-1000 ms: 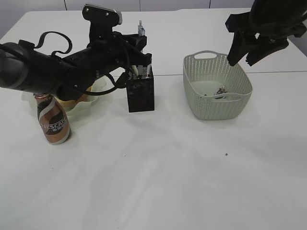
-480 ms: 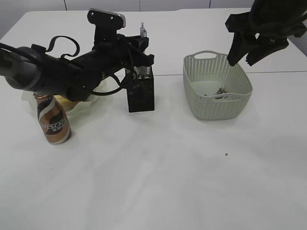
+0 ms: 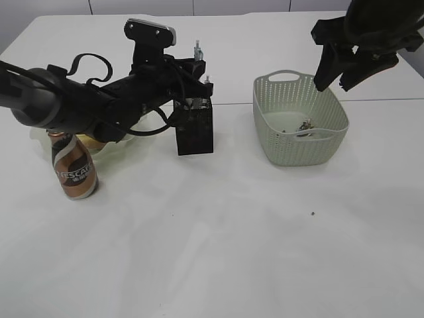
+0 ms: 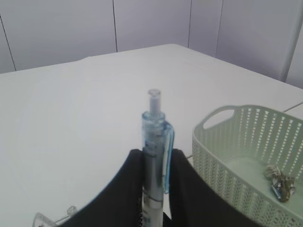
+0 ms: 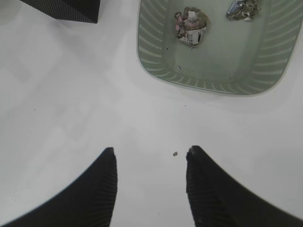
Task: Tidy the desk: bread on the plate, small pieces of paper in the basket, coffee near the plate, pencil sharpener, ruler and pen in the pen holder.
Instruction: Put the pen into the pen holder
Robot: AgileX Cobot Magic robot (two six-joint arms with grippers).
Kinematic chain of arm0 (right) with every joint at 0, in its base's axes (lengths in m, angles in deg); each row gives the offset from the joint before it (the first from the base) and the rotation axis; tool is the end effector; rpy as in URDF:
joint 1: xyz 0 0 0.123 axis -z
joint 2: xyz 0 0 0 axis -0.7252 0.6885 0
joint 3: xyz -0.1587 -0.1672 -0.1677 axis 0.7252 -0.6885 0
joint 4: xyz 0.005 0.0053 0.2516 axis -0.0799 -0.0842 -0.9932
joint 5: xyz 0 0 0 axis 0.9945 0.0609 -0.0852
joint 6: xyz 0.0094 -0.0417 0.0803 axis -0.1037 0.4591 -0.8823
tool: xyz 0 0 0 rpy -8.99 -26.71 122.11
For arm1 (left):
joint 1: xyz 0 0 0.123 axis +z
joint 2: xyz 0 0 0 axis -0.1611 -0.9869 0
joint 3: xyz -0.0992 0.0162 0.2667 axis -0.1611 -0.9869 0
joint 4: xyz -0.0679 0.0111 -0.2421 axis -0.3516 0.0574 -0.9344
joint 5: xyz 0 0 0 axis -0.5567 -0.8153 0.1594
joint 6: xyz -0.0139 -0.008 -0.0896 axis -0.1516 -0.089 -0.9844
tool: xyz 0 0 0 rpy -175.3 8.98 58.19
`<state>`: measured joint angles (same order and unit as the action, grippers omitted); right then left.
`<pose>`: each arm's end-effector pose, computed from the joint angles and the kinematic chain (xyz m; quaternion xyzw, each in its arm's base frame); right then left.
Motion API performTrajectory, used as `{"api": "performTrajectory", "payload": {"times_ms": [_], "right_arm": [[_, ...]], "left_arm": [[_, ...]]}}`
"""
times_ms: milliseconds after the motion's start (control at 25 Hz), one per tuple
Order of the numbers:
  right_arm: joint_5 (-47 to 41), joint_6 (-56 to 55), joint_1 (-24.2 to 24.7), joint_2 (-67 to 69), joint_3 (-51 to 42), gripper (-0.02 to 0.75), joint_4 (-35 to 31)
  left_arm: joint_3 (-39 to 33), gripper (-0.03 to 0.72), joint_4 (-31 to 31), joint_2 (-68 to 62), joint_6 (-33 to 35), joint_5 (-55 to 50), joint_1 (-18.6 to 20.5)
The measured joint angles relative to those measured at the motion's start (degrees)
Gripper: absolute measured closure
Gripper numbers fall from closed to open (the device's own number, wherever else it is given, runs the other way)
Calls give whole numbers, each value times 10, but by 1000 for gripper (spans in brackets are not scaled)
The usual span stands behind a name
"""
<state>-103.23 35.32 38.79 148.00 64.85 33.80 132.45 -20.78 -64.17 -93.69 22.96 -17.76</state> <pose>0.3809 0.0716 0.3266 -0.1118 0.9731 0.1153 0.1654 0.4305 -0.2259 0.1677 0.1829 0.7157 -0.1885 0.6472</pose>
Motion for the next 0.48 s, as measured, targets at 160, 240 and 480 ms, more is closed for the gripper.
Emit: {"api": "performTrajectory", "payload": {"times_ms": [160,240,480], "right_arm": [[0,0,0,0,0,385,0],[0,0,0,0,0,384,0],[0,0,0,0,0,318,0]], "left_arm": [[2,524,-10,0,0,-10,0],[4,438,-12,0,0,-25,0],[4,220,-13,0,0,-36,0]]}}
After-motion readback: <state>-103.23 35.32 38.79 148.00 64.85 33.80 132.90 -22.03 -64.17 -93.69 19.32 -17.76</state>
